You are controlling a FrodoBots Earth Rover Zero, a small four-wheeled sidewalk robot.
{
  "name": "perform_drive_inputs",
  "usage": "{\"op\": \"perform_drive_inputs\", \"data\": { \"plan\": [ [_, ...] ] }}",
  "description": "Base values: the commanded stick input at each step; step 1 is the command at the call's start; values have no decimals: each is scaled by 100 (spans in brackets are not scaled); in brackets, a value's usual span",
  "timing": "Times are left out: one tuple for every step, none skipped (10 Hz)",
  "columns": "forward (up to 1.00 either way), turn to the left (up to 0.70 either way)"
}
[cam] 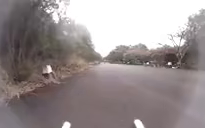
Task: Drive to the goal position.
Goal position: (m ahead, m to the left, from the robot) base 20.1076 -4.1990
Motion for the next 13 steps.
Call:
{"op": "perform_drive_inputs", "data": {
  "plan": [
    [50,0],
    [50,0],
    [50,0],
    [50,0],
    [50,0],
    [50,0],
    [50,0],
    [50,0],
    [50,0],
    [50,0],
    [50,0],
    [50,0],
    [50,0]
  ]
}}
